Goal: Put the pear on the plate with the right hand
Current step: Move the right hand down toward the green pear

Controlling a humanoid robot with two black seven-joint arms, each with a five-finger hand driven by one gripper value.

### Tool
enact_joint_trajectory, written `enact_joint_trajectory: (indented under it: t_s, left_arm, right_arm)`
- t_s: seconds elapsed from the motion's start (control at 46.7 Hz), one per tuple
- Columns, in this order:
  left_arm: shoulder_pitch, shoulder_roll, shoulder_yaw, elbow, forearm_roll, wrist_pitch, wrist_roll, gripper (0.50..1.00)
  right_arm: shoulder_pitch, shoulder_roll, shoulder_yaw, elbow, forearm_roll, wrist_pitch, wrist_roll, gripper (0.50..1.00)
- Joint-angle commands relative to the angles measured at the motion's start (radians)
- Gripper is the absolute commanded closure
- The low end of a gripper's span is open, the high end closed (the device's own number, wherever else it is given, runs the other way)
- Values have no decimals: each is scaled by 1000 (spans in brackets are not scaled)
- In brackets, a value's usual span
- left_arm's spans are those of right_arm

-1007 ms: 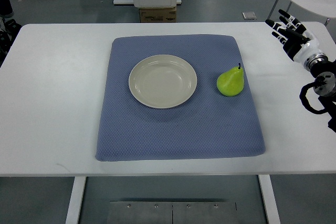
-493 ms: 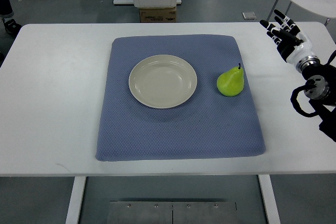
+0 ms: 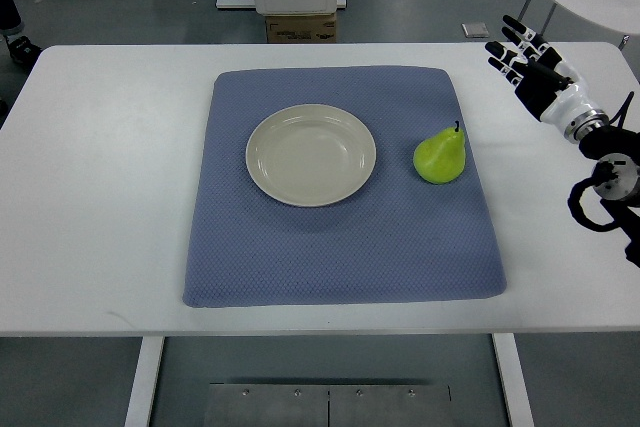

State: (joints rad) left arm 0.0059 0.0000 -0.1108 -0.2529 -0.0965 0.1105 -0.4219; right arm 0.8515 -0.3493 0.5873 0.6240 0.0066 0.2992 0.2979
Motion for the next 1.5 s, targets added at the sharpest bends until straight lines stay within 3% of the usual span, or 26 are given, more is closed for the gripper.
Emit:
enact_joint_trajectory:
  t_s: [0.0,0.171,0.3,0.493,0.664,0.857,1.479]
  left_arm:
    - [0,0,0,0,0,0,0,500]
    - [0,0,0,0,0,0,0,500]
    - [0,0,0,0,0,0,0,500]
    - [0,0,0,0,0,0,0,500]
    - [0,0,0,0,0,0,0,500]
    - [0,0,0,0,0,0,0,500]
    - [0,0,-1,0,0,0,0,500]
  right_arm:
    - [-14,-46,-12,65,-2,3,23,500]
    - [-19,-175,-119,183,-4,1,66,500]
    - [-22,-279,-221,273,-51,-2,136,500]
    - [-48,-355,-274,344,-227,-54,205,500]
    - [-66,-353,-294,353,-362,-110,214,500]
    - [-57,-330,-409,367,-459,-253,218,500]
    - [77,-214,-638,388,-458,-433,170,511]
